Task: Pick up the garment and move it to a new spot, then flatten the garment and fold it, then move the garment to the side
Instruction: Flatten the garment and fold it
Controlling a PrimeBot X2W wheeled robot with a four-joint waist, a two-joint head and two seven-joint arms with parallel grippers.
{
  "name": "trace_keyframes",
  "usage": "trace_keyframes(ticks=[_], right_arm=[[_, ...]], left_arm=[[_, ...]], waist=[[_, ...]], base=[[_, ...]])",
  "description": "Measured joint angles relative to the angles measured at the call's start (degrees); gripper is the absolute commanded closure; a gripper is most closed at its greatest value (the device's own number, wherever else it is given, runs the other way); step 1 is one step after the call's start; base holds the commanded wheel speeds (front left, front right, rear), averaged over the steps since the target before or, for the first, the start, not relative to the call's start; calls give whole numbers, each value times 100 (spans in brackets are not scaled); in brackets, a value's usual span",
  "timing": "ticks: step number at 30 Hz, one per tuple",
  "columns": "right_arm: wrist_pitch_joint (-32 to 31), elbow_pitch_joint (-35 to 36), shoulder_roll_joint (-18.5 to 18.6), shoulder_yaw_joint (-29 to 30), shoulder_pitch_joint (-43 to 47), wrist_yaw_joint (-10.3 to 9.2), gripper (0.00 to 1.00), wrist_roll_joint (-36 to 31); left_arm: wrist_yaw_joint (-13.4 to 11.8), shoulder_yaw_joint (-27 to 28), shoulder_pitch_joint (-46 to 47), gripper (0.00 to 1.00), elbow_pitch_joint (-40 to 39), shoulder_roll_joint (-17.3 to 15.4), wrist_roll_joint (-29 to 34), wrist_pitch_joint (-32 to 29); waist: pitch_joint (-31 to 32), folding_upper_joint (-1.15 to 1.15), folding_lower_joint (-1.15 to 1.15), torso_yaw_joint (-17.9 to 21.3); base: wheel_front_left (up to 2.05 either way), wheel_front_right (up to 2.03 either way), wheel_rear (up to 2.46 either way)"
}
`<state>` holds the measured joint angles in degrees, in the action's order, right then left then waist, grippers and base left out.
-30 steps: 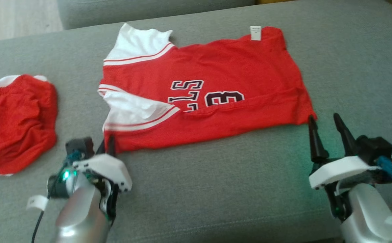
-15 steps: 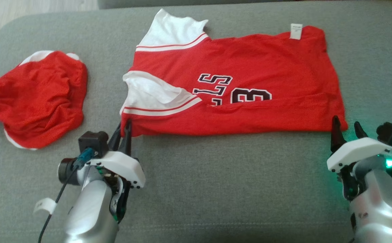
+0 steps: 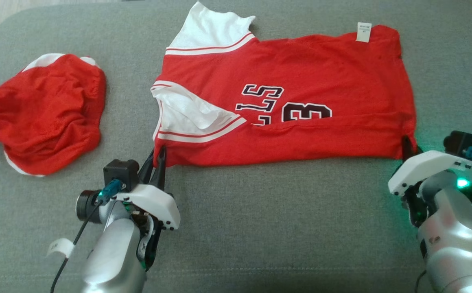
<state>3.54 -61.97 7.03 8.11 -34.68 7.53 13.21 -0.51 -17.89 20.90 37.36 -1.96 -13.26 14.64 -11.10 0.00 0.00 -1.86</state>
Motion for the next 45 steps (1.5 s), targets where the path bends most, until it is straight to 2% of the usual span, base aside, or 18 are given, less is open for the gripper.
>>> trace_keyframes(ticks=[4, 9, 18, 25, 26, 27, 28, 29, 35, 39, 45], right_arm=[[22, -57, 36, -223, 2, 0, 100, 67], [-60, -93, 254, -570, 21, 0, 100, 223], [-998, 63, 655, -1307, 575, 1, 100, 678], [-1429, 649, 866, -1537, 1280, 1, 100, 1132], [-1464, 751, 867, -1536, 1386, 1, 91, 1185], [-1462, 854, 875, -1535, 1488, 1, 19, 1217], [-1446, 951, 882, -1524, 1582, 1, 0, 1245], [-1390, 1035, 886, -1492, 1655, 1, 0, 1267], [-622, 1857, 893, -1241, 1864, 1, 0, 1265], [-85, 2580, 721, -1213, 1991, 1, 0, 1022], [149, 3094, 568, -1205, 2013, 1, 0, 713]], left_arm=[[0, 10, -1, 100, 64, -9, 0, 0], [1, 36, -53, 100, 204, -77, 0, 0], [160, -40, -728, 100, 550, -146, -63, -76], [310, -211, -1268, 100, 312, -164, -160, -301], [308, -219, -1338, 100, 265, -165, -180, -315], [303, -223, -1400, 100, 211, -167, -205, -358], [297, -226, -1454, 67, 162, -169, -204, -385], [264, -231, -1488, 0, 132, -169, -205, -403], [99, -129, -1572, 0, -271, -175, -419, -252], [42, 76, -1564, 0, -790, -168, -505, -83], [57, 170, -1216, 0, -954, -183, -481, -41]], waist=[[88, 0, 0, 31], [334, 0, 0, 90], [965, 0, 0, 183], [1299, 0, 0, 222], [1314, 0, 0, 225], [1320, 0, 0, 229], [1323, 0, 0, 232], [1324, 0, 0, 235], [1312, 0, 0, 272], [1251, 0, 0, 336], [1043, 0, 0, 472]], base=[[0, 0, 0], [0, 0, 0], [0, 0, 0], [0, 0, 0], [0, 0, 0], [0, 0, 0], [0, 0, 0], [0, 0, 0], [0, 0, 0], [0, 0, 0], [0, 0, 0]])
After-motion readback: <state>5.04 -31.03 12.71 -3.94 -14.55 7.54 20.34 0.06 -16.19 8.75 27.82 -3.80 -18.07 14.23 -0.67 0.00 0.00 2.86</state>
